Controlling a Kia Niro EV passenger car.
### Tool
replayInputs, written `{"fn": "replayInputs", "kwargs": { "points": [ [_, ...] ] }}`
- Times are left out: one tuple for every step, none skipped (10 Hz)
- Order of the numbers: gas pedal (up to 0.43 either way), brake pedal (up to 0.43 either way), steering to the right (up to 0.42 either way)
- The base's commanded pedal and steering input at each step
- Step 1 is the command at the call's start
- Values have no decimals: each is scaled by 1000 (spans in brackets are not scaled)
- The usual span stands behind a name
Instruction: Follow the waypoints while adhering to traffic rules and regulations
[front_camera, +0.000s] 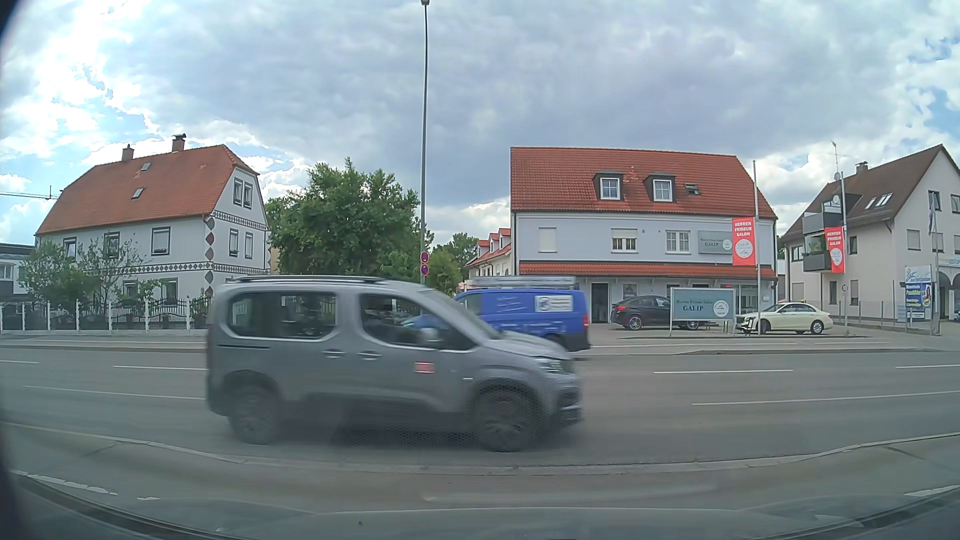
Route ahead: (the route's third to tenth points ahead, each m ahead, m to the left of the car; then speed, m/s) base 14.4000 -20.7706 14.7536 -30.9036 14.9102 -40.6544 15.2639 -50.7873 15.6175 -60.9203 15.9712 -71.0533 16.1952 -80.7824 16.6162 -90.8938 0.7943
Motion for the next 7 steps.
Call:
{"fn": "replayInputs", "kwargs": {
  "points": [
    [0, 122, -8],
    [0, 122, -8],
    [0, 140, -9],
    [0, 152, -8],
    [0, 152, -8],
    [0, 177, -8],
    [0, 201, -8]
  ]
}}
